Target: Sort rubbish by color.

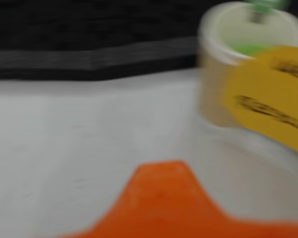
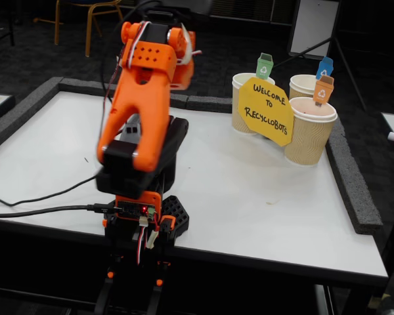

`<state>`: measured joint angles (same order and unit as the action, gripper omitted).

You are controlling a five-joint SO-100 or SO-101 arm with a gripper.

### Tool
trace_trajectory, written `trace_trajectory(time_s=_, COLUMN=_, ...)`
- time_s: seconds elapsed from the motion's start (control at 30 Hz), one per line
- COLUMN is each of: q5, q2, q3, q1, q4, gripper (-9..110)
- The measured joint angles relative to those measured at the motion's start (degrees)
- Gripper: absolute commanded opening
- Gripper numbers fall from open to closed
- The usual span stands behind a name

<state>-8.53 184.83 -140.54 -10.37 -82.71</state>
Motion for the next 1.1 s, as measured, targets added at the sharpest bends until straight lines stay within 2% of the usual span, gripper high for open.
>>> trace_trajectory(time_s=0.23, q5=0.0, q2=0.0, q3=0.0, q1=-13.4, q4=0.0, gripper=0)
trace_trajectory(time_s=0.43, q5=0.0, q2=0.0, q3=0.0, q1=-20.1, q4=0.0, gripper=0)
trace_trajectory(time_s=0.77, q5=0.0, q2=0.0, q3=0.1, q1=-21.1, q4=0.0, gripper=0)
trace_trajectory(time_s=1.1, q5=0.0, q2=0.0, q3=7.6, q1=-19.8, q4=0.0, gripper=0)
